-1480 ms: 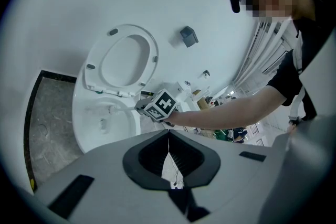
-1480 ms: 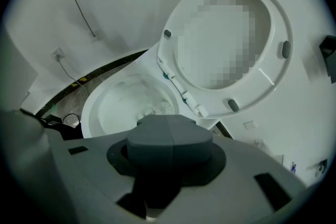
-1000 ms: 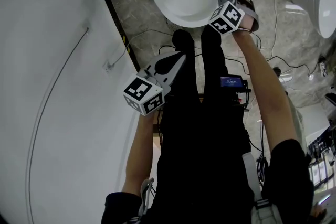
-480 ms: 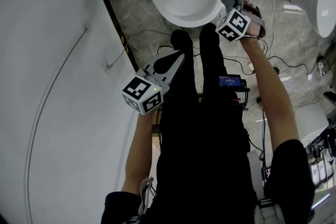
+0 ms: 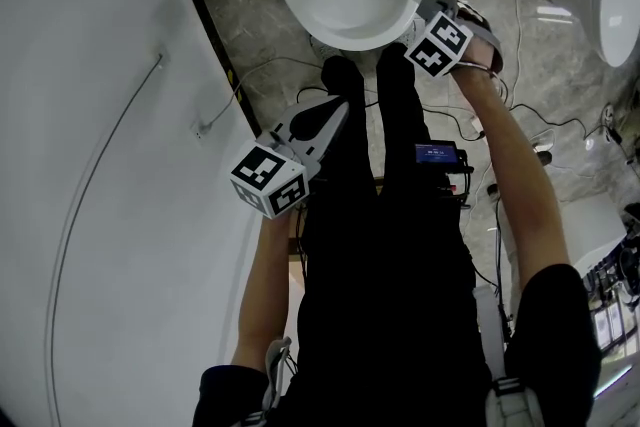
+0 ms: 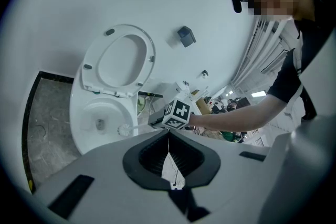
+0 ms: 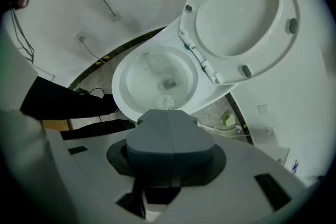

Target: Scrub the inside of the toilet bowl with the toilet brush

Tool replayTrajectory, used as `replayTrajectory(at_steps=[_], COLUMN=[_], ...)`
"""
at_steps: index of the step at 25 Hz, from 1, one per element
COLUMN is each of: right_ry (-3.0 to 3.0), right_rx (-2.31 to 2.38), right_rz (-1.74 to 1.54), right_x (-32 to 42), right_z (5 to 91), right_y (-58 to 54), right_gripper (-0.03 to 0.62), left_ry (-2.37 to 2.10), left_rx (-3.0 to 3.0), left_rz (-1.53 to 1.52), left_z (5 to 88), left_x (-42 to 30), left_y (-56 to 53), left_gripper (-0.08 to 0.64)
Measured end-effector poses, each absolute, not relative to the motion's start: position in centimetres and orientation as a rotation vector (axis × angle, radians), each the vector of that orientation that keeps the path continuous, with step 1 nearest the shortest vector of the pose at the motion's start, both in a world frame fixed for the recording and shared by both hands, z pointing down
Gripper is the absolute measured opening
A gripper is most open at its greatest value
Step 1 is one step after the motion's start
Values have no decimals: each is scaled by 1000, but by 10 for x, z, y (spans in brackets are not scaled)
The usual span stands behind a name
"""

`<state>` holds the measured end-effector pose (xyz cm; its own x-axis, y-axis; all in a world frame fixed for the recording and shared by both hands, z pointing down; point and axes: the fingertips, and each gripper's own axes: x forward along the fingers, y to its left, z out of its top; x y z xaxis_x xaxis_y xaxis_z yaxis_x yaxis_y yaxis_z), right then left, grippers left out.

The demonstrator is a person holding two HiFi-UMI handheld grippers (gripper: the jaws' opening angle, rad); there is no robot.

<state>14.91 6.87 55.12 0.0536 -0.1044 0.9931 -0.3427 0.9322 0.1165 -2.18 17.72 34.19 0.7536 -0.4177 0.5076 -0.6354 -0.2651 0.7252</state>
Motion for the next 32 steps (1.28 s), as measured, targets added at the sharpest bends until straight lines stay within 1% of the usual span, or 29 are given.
replayTrajectory(at_steps=[13, 22, 32], right_ry=[-1440, -1397, -1461], right_rx=[316, 230, 178], right_rz=[586, 691, 896], right_x=[142, 127, 100], right_z=[551, 550, 565], right_y=[93, 107, 122], right_gripper=[150, 152, 158], left_ry=[-810, -806, -804], left_rx=[1893, 1891, 1878], left_rz=[256, 256, 260], left_z=[343, 345, 347], left_x=[-21, -19, -21], left_y=[181, 185, 188], left_gripper=[9, 8, 8])
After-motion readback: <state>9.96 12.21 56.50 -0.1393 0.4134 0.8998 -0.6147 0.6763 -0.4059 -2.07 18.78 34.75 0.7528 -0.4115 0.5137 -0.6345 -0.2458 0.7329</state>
